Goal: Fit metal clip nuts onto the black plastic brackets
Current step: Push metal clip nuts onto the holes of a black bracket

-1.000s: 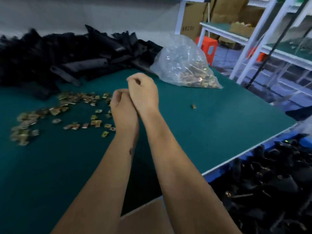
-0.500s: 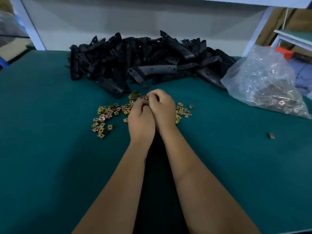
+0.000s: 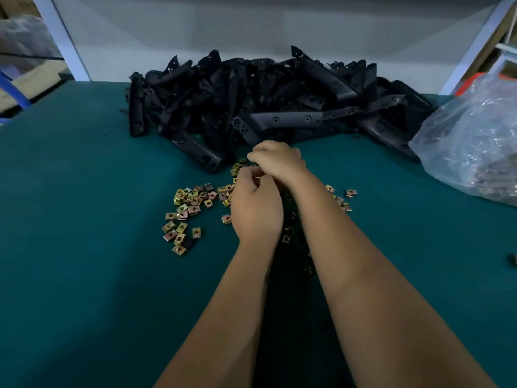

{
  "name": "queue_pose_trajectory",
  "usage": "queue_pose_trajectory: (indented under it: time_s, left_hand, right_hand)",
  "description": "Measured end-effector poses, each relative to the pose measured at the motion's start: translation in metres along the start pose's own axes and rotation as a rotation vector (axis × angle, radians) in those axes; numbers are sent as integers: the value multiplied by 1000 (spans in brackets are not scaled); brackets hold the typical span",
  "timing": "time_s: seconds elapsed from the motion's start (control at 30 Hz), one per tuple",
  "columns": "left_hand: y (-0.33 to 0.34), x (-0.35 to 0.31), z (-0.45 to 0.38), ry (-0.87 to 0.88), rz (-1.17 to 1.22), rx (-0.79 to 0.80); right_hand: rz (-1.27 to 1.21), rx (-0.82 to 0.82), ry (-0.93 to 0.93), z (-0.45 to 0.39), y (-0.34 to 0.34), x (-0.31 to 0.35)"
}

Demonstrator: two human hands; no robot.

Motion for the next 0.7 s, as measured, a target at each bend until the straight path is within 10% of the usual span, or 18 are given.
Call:
queue_pose_trajectory:
  time_s: [0.37, 0.7]
  left_hand:
    - [-1, -5, -2, -61, 457, 160]
    - [-9, -8, 11, -388, 709, 549]
  right_hand:
    - [-627, -733, -192, 40, -19, -11]
    - [-638, -439, -356, 84, -37, -37]
Point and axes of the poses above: each hand's wrist, its own z-axis away from the middle knuckle, its own y-axis out of the palm, x = y × z, the point moved 1 cm from there along -z, towards the middle knuckle, and after that the axes turned 7 degrees about -y, right-handed, at the moved point
